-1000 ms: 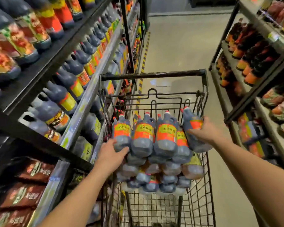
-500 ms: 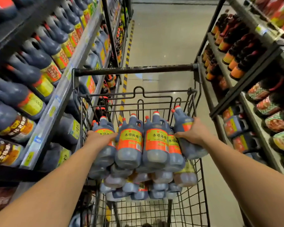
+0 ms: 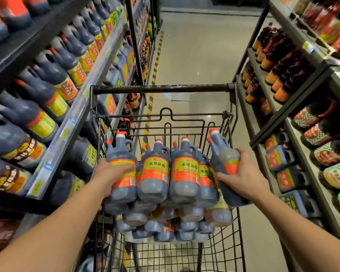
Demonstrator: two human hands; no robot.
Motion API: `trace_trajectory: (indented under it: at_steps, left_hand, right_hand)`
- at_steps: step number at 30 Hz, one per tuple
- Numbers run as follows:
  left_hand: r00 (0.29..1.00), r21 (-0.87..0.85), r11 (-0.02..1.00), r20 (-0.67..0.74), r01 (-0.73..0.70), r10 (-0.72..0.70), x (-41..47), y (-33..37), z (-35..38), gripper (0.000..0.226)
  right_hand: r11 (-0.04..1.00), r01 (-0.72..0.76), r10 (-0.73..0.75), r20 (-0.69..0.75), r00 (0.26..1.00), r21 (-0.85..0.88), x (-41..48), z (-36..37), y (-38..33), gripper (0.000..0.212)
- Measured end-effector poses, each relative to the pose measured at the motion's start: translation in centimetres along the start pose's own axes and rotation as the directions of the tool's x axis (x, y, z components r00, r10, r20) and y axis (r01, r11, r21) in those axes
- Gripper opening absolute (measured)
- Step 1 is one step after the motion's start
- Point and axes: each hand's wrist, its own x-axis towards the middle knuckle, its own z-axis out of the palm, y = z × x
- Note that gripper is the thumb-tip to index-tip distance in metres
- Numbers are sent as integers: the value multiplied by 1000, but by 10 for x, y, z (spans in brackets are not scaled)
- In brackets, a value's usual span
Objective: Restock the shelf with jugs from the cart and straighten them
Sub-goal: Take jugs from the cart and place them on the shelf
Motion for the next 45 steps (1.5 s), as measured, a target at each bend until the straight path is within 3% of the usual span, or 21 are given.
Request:
trace_trajectory:
  at_steps: [9, 13, 24, 28, 36, 41, 45]
  left_hand:
    - [924, -90, 923, -127, -374, 362, -93, 13, -49, 88]
    - [869, -159, 858, -177, -489, 462, -139, 18, -83, 79]
    - [679, -182, 662, -336, -727, 653, -258, -9, -203, 77]
    - [620, -143, 620, -390, -771, 681, -293, -31, -251, 75]
    - [606, -96, 660, -513, -745, 608, -327, -84, -339, 80]
    - [607, -70, 729, -611, -681, 509, -321, -109, -378, 56]
    - [609, -91, 775, -678, -625, 412, -309, -116, -395, 86]
  right_hand:
    - [951, 281, -260, -156, 953, 129, -30, -33, -46, 94]
    - [876, 441, -392, -243, 887, 196, -52, -49, -84, 100]
    - [708, 642, -546, -349, 762, 295, -179, -40, -194, 95]
    - [610, 715, -620, -357, 699, 340, -234, -25, -231, 92]
    - [469, 774, -750, -270, 604, 426, -319, 20, -297, 84]
    - [433, 726, -798, -146, 584, 534, -345, 45, -339, 81]
    - [425, 689, -810, -92, 578, 587, -350, 66, -380, 82]
